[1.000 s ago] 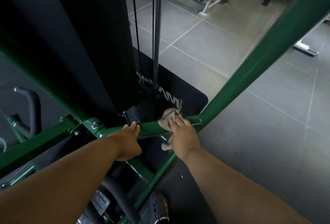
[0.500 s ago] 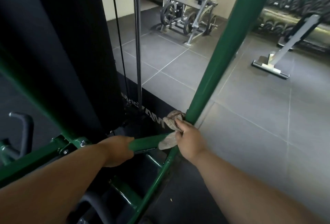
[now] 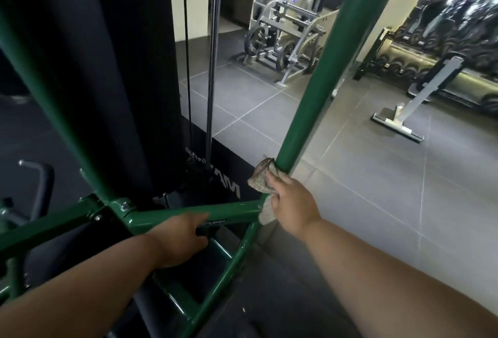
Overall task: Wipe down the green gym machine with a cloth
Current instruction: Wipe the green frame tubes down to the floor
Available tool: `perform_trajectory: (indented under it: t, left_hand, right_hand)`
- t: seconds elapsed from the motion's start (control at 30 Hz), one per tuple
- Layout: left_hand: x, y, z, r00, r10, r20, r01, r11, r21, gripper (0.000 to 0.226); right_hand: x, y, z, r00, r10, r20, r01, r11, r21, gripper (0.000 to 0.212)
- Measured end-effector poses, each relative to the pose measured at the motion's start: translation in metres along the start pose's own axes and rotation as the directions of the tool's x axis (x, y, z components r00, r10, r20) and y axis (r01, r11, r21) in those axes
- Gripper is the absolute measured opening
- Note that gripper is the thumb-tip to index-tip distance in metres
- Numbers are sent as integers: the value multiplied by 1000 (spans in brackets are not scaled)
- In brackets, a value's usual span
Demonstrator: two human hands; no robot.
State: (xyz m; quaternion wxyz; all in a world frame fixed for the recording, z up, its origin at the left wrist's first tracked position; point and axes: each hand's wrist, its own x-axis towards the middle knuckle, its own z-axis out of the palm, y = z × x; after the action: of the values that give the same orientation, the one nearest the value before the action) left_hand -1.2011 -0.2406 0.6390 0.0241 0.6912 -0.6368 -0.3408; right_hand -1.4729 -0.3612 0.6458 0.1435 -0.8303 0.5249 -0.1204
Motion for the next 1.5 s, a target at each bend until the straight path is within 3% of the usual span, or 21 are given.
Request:
perform_trajectory:
  t: [0.1,0.17,0.23,0.33,0.4,0.53,0.6,0.67,0.8,0.87,0.97,1.07,1.13,1.23,1.33,1.43,1.5]
  left_hand:
    - [10,25,2,996,-23,-86,17,997,-72,57]
    - [26,40,5,988,-67,-136,45,986,-161,68]
    - [46,62,10,973,-93,-212,19,946,-325,72]
    - [72,110,20,923,-205,-326,-48,779,-625,58]
    - [91,136,31,875,-272,-401,-119,682,-721,55]
    - [125,158,57,829,-345,-440,-267,447,-854,68]
    - [129,167,57,814,-402,-420,-303,323,-897,61]
    - [131,170,56,817,-419,-397,-320,244,-915,45]
    - [135,165,65,806,-452,-382,-248,328,-911,9]
    - [144,160,71,761,-535,-365,-192,352,-916,9]
    - [158,158,74,690,-654,-310,-157,284,-946,8]
    - [170,164,81,692,-678,-249,-118,234,-965,6]
    - [176,170,87,673,-700,-237,-48,279,-959,9]
    - [176,168,95,618,-743,-256,138,423,-895,11]
    - [176,163,98,567,-777,-273,252,479,-841,7]
    - [185,172,103,634,-741,-222,183,423,-888,5]
    - [189,181,114,704,-682,-198,42,319,-947,16]
  right_hand:
    - [9,11,-3,980,-198,25,199,953,-230,81]
    - [20,22,-3,934,-357,-6,319,843,-434,91]
    - [31,35,-3,868,-496,-34,384,712,-587,82]
    - [48,51,-2,738,-675,-2,446,489,-749,69]
    - [56,58,-5,670,-741,42,440,351,-827,64]
    - [73,68,-16,522,-832,188,599,200,-776,49]
    - [80,75,-20,446,-878,175,648,182,-740,39]
    - [87,86,-19,366,-929,63,681,221,-698,34]
    - [99,103,-12,297,-942,-154,774,332,-540,40]
    - [102,108,-13,280,-933,-227,800,357,-483,48]
    - [98,124,-22,340,-858,-385,779,487,-395,56]
    - [96,145,-25,552,-688,-472,671,702,-238,71]
    - [94,150,-25,646,-619,-447,618,768,-169,73]
    - [98,149,-28,695,-598,-399,613,783,-105,65]
    - [103,146,-33,827,-411,-384,492,859,142,68]
    - [112,152,-38,949,-244,-201,302,888,347,80]
    - [118,159,-40,960,-271,-67,277,892,356,76]
